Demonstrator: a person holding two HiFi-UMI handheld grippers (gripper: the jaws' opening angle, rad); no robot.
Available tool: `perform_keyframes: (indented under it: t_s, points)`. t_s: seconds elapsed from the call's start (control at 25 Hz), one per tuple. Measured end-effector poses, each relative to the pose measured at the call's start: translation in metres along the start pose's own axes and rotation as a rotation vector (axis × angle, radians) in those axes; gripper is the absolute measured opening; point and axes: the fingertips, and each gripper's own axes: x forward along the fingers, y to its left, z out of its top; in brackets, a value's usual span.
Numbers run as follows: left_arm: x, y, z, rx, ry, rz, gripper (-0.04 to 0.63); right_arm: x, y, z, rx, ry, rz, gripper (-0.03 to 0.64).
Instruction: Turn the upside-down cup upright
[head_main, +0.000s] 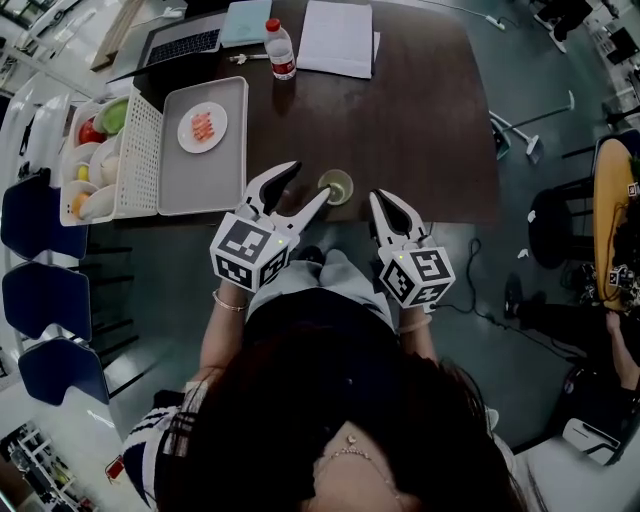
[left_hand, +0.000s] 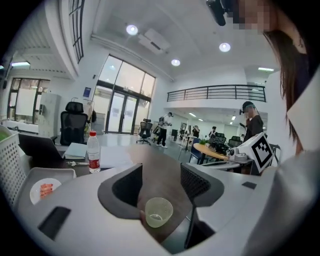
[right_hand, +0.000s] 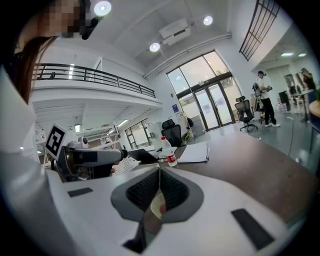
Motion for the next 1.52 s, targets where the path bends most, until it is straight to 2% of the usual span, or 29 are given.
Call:
perform_keyframes:
  t_s: [0.16,0.32,0.44,0.48,0.68,0.96,1.12,1.28,1.4,1.52]
  points:
    - [-0.002,0.002,-0.001,-0.005,-0.018,0.022,0.214,0.003,0.003,0.001,-0.013,0.001,0.004,0.021]
    - [-0.007,0.012,-0.001,-0.039,-0.058,0.079,0.141,0.004,0.004,0.003,-0.022,-0.005,0.001,0.021]
    - [-0.012,0.02,0.001,-0.068,-0.102,0.141,0.023,0.001,0.003,0.005,-0.03,-0.011,0.006,0.021]
    - [-0.013,0.021,0.001,-0.067,-0.109,0.149,0.003,0.001,0.004,0.004,-0.035,-0.01,0.008,0.021]
    - [-0.017,0.021,0.001,-0.063,-0.128,0.146,0.003,0.002,0.006,0.003,-0.051,-0.001,0.01,0.021]
    - [-0.022,0.031,-0.001,-0.119,-0.154,0.208,0.003,0.002,0.007,0.001,-0.084,0.019,0.002,0.017]
    - [-0.022,0.029,0.0,-0.109,-0.167,0.182,0.003,0.002,0.008,0.001,-0.088,0.024,0.007,0.017]
    - [-0.024,0.028,0.006,-0.131,-0.227,0.154,0.003,0.003,0.009,0.002,-0.099,0.026,0.008,0.017]
    - [-0.024,0.026,0.007,-0.105,-0.234,0.143,0.003,0.003,0.008,0.002,-0.109,0.03,0.006,0.017]
    - [-0.023,0.027,0.007,-0.12,-0.24,0.134,0.003,0.005,0.008,0.001,-0.113,0.033,0.004,0.017]
